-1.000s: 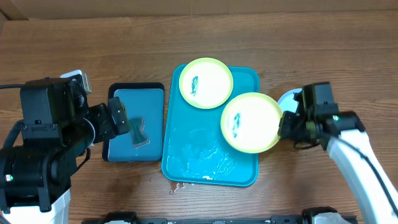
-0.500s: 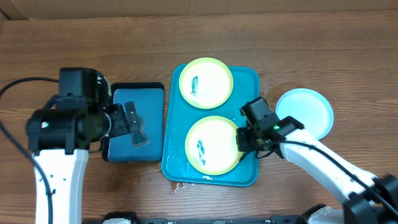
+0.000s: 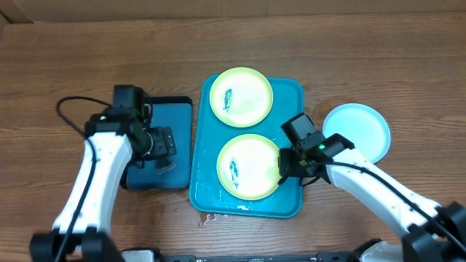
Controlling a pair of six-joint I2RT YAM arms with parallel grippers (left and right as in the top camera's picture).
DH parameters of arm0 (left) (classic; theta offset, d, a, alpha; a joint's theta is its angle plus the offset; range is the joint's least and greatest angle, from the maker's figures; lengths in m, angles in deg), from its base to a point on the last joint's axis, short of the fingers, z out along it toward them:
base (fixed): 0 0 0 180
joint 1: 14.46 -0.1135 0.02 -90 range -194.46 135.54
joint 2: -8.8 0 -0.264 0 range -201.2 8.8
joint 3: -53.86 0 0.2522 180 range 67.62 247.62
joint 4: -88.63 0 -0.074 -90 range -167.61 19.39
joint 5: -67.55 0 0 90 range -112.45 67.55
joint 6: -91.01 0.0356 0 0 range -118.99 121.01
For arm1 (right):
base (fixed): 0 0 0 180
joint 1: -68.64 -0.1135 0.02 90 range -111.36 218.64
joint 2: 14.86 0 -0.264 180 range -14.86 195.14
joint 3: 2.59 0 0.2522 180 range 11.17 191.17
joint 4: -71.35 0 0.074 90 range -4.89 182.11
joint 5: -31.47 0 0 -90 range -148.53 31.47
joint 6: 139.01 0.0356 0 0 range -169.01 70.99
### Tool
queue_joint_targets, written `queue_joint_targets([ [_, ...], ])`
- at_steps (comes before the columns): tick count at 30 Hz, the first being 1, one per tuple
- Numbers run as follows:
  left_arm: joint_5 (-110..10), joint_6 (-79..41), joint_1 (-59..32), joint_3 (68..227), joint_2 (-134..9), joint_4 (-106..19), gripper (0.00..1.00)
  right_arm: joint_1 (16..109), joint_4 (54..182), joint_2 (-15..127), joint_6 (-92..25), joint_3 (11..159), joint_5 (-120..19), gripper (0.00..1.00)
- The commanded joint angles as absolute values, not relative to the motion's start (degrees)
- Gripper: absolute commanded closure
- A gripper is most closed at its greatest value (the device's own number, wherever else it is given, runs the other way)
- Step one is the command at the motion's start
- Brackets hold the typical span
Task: Clean dirty plates on tray and stack at the side
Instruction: 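Grip the lower yellow plate rim with the right gripper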
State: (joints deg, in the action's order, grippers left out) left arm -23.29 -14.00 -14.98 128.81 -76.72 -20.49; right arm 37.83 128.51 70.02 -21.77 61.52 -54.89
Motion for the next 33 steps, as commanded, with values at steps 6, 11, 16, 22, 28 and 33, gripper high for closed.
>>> queue_joint_targets([
  [6,-23.1,-15.6,-15.2,128.2,-88.7,-25.1,0.50,37.6,130.6,61.0,-20.4,63.8,-55.5,0.62],
  [11,-23.2,-15.7,-15.2,128.2,-93.1,-28.4,0.84,37.6,132.7,61.0,-20.3,63.7,-55.5,0.62],
  [16,-26.1,-15.7,-15.3,129.4,-93.3,-27.0,0.96,37.6,133.1,61.0,-20.3,63.7,-55.5,0.63],
  [22,-26.1,-15.7,-15.3,134.8,-90.6,-21.2,0.96,37.6,133.3,61.0,-20.3,63.7,-55.5,0.63],
  [28,-23.4,-15.5,-14.2,137.1,-88.6,-19.0,0.96,37.6,133.2,61.0,-20.3,63.7,-55.5,0.63],
  [33,-17.0,-16.2,-12.1,133.1,-89.9,-24.9,0.96,37.6,133.2,61.0,-20.3,63.7,-55.5,0.63],
])
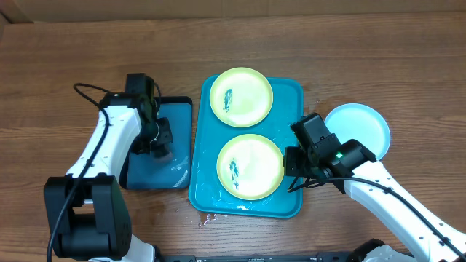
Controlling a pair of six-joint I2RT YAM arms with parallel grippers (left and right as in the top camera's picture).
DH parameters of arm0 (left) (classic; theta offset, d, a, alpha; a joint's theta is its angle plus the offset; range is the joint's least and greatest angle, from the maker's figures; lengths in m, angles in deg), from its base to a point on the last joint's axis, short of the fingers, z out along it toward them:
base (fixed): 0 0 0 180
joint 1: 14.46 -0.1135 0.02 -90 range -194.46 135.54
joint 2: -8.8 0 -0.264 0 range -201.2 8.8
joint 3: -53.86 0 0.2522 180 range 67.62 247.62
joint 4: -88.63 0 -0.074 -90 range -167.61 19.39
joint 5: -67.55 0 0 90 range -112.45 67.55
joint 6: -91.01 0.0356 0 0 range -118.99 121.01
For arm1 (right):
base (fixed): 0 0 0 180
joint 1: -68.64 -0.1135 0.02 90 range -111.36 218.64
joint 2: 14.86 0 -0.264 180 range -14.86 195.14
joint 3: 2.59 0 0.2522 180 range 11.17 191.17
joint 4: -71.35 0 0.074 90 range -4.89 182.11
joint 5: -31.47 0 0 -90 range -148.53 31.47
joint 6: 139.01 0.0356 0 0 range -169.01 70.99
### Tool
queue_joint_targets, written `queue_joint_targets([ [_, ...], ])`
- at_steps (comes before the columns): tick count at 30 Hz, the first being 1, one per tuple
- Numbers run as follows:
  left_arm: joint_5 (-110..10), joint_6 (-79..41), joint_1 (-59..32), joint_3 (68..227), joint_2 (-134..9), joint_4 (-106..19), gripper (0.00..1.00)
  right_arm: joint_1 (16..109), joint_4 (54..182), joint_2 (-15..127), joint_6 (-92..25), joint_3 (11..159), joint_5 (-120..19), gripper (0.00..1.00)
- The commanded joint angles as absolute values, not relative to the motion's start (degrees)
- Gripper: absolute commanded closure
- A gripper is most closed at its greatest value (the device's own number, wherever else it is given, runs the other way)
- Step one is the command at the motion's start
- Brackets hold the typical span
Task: Clean dirty plates on tray and stack at the side
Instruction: 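Grip the lower yellow plate rim with the right gripper, then bring the sponge from the black tray to the yellow plate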
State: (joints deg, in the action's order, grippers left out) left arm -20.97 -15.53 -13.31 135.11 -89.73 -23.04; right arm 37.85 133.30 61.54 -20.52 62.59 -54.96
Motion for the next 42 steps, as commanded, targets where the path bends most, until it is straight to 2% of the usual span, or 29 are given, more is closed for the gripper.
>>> queue_joint_targets([
  [1,-17.2,-16.4,-11.7,131.5,-90.4,-26.9,0.96,37.6,133.3,61.0,-20.3,63.7,-55.5,0.63],
  [6,-18.0,-17.5,-11.2,125.6,-93.2,-33.0,0.96,37.7,133.3,61.0,-19.7,63.7,-56.8,0.62],
  [11,-19.5,-17.4,-11.2,126.4,-93.9,-30.8,0.96,38.0,133.4,61.1,-17.2,63.7,-59.4,0.57],
  [20,-19.5,-15.7,-11.2,144.7,-93.4,-13.5,0.96,41.9,133.0,61.9,-17.4,63.6,-58.5,0.48],
  [25,-20.3,-15.6,-11.0,157.7,-93.4,-4.1,0.96,42.9,129.5,66.6,-28.2,63.6,-51.4,0.46],
  [32,-33.6,-12.7,-10.6,164.6,-93.2,-1.3,0.96,42.2,124.2,76.9,-31.5,63.2,-48.6,0.47],
  [35,-36.1,-12.7,-9.1,163.8,-93.2,-1.8,0.96,42.2,122.9,80.2,-31.4,63.2,-48.3,0.57],
  [36,-36.1,-12.7,-8.2,163.5,-93.2,-1.8,0.96,42.2,122.4,80.9,-31.3,63.2,-48.0,0.67],
  [37,-36.0,-12.7,-7.0,163.0,-93.2,-2.0,0.96,42.2,121.7,81.7,-31.3,63.2,-47.9,0.82],
  [38,-36.0,-12.9,-5.8,162.4,-93.2,-2.5,0.96,42.2,121.4,82.3,-30.9,63.2,-48.0,0.92],
  [39,-36.0,-13.3,-4.4,161.7,-93.2,-3.0,0.96,42.2,121.3,82.5,-30.3,63.2,-48.2,0.96],
  [42,-35.9,-16.2,0.9,158.3,-93.2,-6.8,0.96,42.5,121.6,82.9,-25.2,63.2,-51.7,0.96],
])
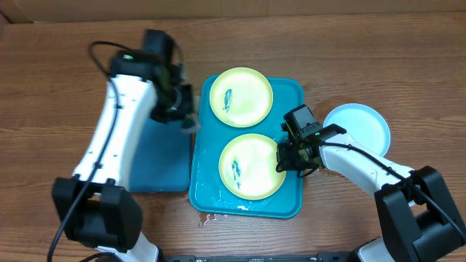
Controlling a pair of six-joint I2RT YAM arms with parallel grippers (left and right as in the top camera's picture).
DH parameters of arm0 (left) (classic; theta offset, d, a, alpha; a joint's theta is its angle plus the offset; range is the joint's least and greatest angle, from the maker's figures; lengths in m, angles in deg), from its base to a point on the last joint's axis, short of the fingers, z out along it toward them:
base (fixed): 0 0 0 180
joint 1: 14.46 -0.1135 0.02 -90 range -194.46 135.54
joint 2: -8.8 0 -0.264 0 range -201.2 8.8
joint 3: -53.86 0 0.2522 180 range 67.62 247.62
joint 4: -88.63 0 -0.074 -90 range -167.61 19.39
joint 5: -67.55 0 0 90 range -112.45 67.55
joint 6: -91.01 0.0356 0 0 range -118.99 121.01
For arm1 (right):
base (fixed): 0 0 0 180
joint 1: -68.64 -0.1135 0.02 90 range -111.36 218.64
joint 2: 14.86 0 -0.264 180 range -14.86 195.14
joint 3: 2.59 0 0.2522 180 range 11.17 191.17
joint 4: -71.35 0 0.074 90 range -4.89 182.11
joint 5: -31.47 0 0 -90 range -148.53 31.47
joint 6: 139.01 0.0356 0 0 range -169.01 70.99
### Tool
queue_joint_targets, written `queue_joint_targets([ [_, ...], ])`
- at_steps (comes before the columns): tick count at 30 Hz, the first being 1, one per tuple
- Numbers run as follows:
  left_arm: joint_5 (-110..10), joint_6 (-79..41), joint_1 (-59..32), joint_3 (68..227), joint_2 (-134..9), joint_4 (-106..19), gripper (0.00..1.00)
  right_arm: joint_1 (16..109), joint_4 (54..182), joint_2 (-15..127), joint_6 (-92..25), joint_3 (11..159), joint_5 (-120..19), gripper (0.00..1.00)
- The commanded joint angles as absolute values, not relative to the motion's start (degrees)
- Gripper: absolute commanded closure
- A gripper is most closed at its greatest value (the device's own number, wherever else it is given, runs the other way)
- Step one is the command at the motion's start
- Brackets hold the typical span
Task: Clean dirty plates on tray and stack at the side
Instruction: 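Bring the sponge from the black tray to the yellow plate, then scrub the lower yellow plate with the sponge in the left gripper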
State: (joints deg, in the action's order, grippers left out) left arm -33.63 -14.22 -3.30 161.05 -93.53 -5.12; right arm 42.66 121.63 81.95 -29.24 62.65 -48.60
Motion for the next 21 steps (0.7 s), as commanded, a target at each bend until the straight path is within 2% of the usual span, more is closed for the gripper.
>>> queue_joint_targets([
  [1,-35.8,-17.6,2.5,156.8,-93.2,-8.4,0.96,42.5,121.7,82.9,-23.6,63.2,-52.8,0.96],
  [9,-36.1,-33.5,15.0,141.1,-93.2,-26.5,0.96,42.5,122.0,82.9,-22.8,63.2,-53.6,0.96],
  [14,-34.4,-34.4,18.4,137.2,-93.2,-32.1,0.96,42.5,122.5,82.9,-21.1,63.2,-54.6,0.96],
  [21,-22.7,-31.3,18.4,136.4,-97.4,-32.6,0.96,42.5,122.8,82.9,-21.1,63.2,-54.6,0.96],
])
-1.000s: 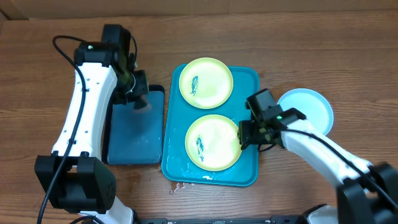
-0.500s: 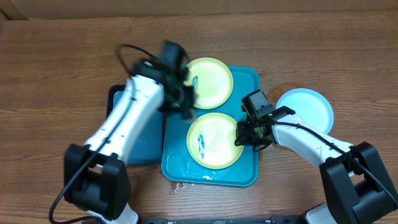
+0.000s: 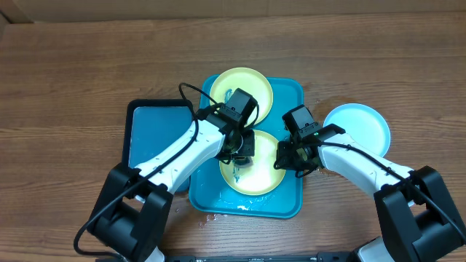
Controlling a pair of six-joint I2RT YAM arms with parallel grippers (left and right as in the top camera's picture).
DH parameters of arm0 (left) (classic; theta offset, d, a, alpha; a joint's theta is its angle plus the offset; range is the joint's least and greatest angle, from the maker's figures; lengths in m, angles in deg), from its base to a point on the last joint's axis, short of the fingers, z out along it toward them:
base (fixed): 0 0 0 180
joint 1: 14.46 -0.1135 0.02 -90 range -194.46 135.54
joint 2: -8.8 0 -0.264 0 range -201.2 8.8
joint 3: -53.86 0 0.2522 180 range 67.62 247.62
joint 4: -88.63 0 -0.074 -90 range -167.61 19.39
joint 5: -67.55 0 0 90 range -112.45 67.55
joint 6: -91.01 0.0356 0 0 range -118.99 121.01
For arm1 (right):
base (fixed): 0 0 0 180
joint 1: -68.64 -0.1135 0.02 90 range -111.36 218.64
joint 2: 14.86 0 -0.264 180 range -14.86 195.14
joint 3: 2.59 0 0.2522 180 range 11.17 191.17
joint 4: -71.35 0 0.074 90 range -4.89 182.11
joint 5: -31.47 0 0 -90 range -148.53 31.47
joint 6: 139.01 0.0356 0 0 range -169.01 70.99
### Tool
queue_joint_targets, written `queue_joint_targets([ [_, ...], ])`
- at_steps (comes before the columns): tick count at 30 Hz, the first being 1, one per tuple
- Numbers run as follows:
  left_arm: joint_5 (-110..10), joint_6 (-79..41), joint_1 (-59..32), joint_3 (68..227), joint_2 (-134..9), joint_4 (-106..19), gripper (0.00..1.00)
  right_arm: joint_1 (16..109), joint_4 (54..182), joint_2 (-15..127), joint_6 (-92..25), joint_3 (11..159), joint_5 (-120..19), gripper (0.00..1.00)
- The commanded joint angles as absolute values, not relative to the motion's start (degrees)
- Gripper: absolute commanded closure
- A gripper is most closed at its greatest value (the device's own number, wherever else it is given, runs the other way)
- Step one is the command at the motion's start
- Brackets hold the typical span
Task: Clean dirty plates on tray and stack at the side
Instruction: 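Scrub the lower yellow plate with the sponge in the left gripper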
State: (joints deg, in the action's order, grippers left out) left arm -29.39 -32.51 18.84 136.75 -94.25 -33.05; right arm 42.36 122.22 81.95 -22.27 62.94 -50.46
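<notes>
Two yellow-green plates lie on the teal tray point(image 3: 291, 206), each with a dark smear. The far plate point(image 3: 231, 86) is partly covered by my left wrist. My left gripper point(image 3: 241, 151) is low over the near plate point(image 3: 261, 182), close to its smear; whether its fingers are open or hold anything is hidden. My right gripper point(image 3: 284, 157) is at the near plate's right rim and seems shut on it.
A light blue plate point(image 3: 362, 131) sits on the wood to the right of the tray. A dark blue basin point(image 3: 153, 145) lies to the tray's left. Drops of water wet the tray's front edge and the table there.
My left arm has moved from above the basin's far right corner to over the near plate on the tray. My right gripper has stayed at that plate's right rim.
My left gripper was down in the dark blue basin at the first two moments, while the right one stood at the near plate's right rim. Then the left was raised by the basin's far corner with something grey under it. Now it is on the near plate.
</notes>
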Motion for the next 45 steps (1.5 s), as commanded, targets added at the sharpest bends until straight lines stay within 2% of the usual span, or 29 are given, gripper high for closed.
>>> queue_joint_targets([
  [1,-22.1,-30.3,18.2,136.4,-98.3,-32.3,0.96,42.5,122.9,82.9,-21.1,63.2,-54.6,0.96],
  [8,-17.7,-28.2,16.6,136.5,-101.3,-27.8,0.96,42.5,123.1,82.9,-21.1,63.2,-54.6,0.96],
  [14,-37.8,-21.6,17.0,137.0,-101.4,-33.8,0.96,42.5,123.1,82.9,-21.1,63.2,-54.6,0.96],
  [20,-54.7,-21.7,17.8,137.0,-103.7,-40.8,0.96,42.5,123.1,82.9,-21.1,63.2,-54.6,0.96],
  [26,-56.4,-22.5,17.7,137.0,-106.6,-36.8,0.96,42.5,123.2,82.9,-21.1,63.2,-54.6,0.96],
  [33,-40.2,-23.9,15.0,138.4,-106.6,-25.8,0.96,42.5,123.2,82.9,-21.1,63.2,-54.6,0.96],
  [40,-11.3,-27.2,15.7,138.6,-106.6,-20.6,0.96,42.5,123.1,82.9,-21.1,63.2,-54.6,0.96],
  [45,-2.2,-31.2,15.5,141.5,-106.6,-19.1,0.96,42.5,123.1,82.9,-21.1,63.2,-54.6,0.96],
])
